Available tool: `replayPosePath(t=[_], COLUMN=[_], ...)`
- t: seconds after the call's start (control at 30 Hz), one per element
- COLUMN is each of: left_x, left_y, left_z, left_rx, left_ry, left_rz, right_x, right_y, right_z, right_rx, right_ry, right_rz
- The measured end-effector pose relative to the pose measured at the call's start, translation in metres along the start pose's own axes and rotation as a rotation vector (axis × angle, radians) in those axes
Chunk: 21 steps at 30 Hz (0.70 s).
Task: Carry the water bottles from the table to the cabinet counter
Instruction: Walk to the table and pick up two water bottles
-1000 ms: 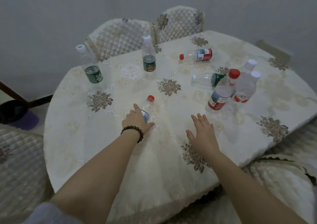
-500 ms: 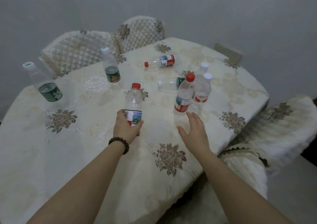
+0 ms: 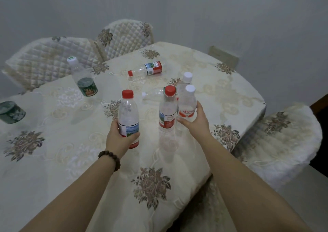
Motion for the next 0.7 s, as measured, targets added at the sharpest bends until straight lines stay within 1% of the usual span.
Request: replayPosePath(t=[0.13, 0.37, 0.53, 0.7], left_x=[0.003, 0.001, -0.009, -0.02], left_y=[-0.005, -0.011, -0.007, 0.011], left_z=[0.004, -0.003, -0.023, -0.056], left_rx=[-0.017, -0.03, -0.056, -0.12], left_ry=[-0.006, -0.006, -0.013, -0.045], left_rz=[0.038, 0.031, -0.006, -0.045], right_x=[-0.002, -0.01, -0.005, 0.009], right_y=[-0.004, 0.0, 0.017, 0.018], right_z=[0.004, 0.0, -0.033, -0.083], right_rx=[-0.016, -0.066, -0.085, -0.031], right_ry=[0.026, 0.024, 0.048, 0.089], right_rz=[0.076, 0.05, 0.004, 0.012])
Point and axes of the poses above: each hand's wrist, its own z-axis towards the middle knuckle, its own y-axis out of the back of the hand, x = y × z, the point moved 5 cm from there along z, towards the middle knuckle, and after that the axes turned 8 degrees about -z, right-handed, at the moved point
